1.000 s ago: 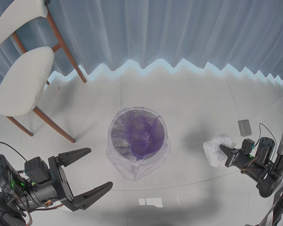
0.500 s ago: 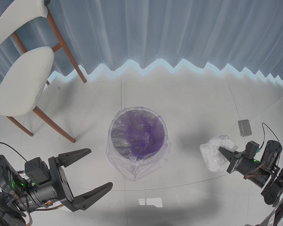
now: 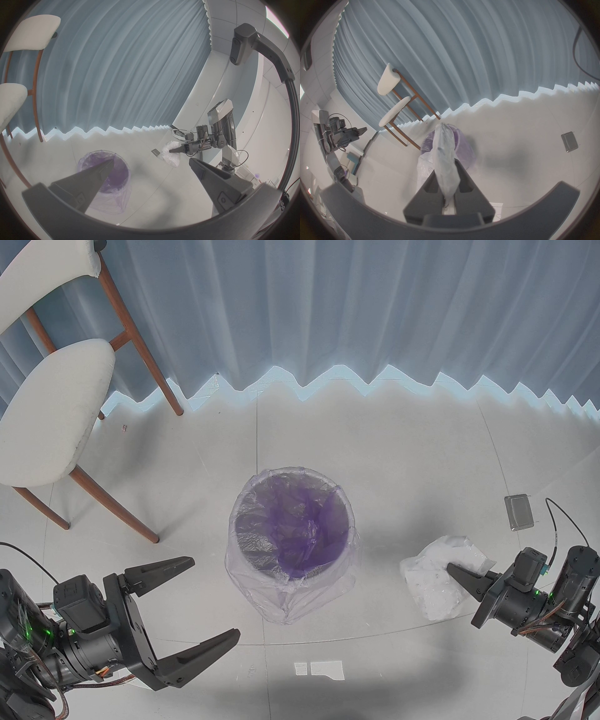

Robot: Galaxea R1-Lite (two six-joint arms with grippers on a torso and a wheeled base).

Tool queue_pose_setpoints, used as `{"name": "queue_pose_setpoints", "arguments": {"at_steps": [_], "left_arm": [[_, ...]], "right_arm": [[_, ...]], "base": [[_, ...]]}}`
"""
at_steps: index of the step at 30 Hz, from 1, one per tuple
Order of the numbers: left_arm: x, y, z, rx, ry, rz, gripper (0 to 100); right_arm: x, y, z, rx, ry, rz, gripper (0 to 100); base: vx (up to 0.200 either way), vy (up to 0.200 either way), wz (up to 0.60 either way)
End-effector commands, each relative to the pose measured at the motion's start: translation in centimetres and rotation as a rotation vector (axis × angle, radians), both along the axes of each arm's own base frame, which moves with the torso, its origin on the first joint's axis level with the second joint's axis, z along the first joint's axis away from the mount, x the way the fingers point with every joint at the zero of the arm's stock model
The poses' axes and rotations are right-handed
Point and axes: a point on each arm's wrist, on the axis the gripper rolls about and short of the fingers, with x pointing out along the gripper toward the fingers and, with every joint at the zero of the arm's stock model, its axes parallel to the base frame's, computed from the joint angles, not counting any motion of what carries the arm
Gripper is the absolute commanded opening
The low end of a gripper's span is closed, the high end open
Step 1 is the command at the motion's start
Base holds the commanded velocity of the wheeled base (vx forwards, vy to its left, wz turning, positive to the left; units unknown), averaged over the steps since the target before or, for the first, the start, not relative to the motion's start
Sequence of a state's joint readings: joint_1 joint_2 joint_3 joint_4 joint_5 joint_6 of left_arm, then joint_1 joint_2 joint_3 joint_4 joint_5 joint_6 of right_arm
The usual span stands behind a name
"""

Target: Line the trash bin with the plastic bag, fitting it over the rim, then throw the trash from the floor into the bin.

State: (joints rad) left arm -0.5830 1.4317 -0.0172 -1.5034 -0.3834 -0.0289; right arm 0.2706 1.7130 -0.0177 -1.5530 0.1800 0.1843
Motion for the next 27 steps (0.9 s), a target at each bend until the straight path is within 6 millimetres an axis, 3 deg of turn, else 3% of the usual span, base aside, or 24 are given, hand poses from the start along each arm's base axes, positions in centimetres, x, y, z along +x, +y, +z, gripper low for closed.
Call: {"name": "queue_pose_setpoints", "arguments": {"at_steps": [1, 10, 20, 27], "left_arm": [[-0.2, 0.1, -0.2, 0.005, 0.008, -0.002, 100], [-0.2, 0.1, -0.2, 0.005, 0.008, 0.003, 100], [-0.1, 0.1, -0.4, 0.011, 0.017, 0.003, 100], [-0.2, 0.1, -0.4, 0.012, 0.019, 0.001, 100]], "right_arm": [[-0.5, 0.9, -0.1, 0.013, 0.007, 0.049, 0], [0.8, 3.1, -0.4, 0.031, 0.013, 0.123, 0], [4.0, 6.5, -1.6, 0.035, 0.01, 0.189, 0], [7.7, 9.5, -2.3, 0.08, -0.027, 0.155, 0]], "base": [[0.0, 0.0, 0.0], [0.0, 0.0, 0.0], [0.0, 0.0, 0.0], [0.0, 0.0, 0.0]]}}
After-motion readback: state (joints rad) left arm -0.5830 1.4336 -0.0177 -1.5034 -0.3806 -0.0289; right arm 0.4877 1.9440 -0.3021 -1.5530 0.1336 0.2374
